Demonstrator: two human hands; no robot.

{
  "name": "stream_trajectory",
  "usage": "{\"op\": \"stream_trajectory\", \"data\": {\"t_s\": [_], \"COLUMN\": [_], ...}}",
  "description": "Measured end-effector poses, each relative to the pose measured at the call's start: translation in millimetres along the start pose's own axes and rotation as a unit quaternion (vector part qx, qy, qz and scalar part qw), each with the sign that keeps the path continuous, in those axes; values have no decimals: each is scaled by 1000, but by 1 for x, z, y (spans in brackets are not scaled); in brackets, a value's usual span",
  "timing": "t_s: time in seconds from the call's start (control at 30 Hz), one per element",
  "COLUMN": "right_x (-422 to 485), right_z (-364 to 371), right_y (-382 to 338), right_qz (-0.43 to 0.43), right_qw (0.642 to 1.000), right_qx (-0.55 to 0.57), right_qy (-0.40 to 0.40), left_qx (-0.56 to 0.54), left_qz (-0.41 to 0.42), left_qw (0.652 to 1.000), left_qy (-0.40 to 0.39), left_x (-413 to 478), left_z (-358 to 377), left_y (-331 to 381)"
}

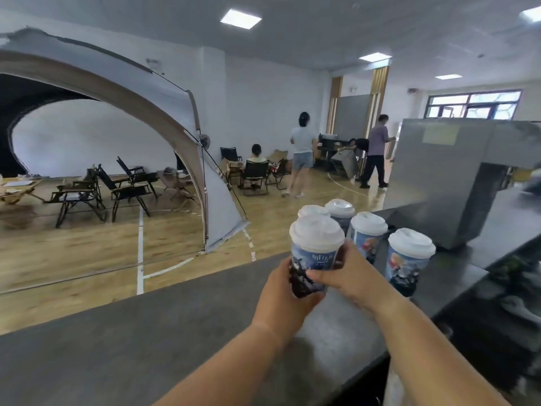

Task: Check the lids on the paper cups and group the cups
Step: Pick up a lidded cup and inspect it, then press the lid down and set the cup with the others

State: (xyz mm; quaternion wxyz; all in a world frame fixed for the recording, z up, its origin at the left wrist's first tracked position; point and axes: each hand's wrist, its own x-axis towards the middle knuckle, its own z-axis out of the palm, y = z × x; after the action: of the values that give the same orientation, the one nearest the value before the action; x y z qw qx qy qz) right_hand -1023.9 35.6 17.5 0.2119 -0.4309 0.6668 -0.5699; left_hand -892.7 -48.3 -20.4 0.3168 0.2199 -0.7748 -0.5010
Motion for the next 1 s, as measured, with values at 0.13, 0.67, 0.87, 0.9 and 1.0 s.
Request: {"op": "stream_trajectory", "data": {"t_s": [0.13,0.67,0.87,0.9,1.0], "right_x": [20,63,35,28,17], "right_z": [-40,-66,-45,-37,2], "right_y": [39,69,87,87,76], "right_qz": [41,133,98,97,110], "right_qw": [998,967,941,938,957], "right_qx": [57,200,132,133,148], "right_qy": [-4,84,295,305,226], "left_qx": [-4,151,127,140,188], "left_qz": [-39,-72,-78,-86,-105], "left_qw": [998,983,986,985,975], "left_qy": [-40,-70,-70,-61,-47], "left_x": [50,126,96,83,41], "left_z": [49,94,61,47,-9], "left_y": [-17,-47,-41,-43,-51]}}
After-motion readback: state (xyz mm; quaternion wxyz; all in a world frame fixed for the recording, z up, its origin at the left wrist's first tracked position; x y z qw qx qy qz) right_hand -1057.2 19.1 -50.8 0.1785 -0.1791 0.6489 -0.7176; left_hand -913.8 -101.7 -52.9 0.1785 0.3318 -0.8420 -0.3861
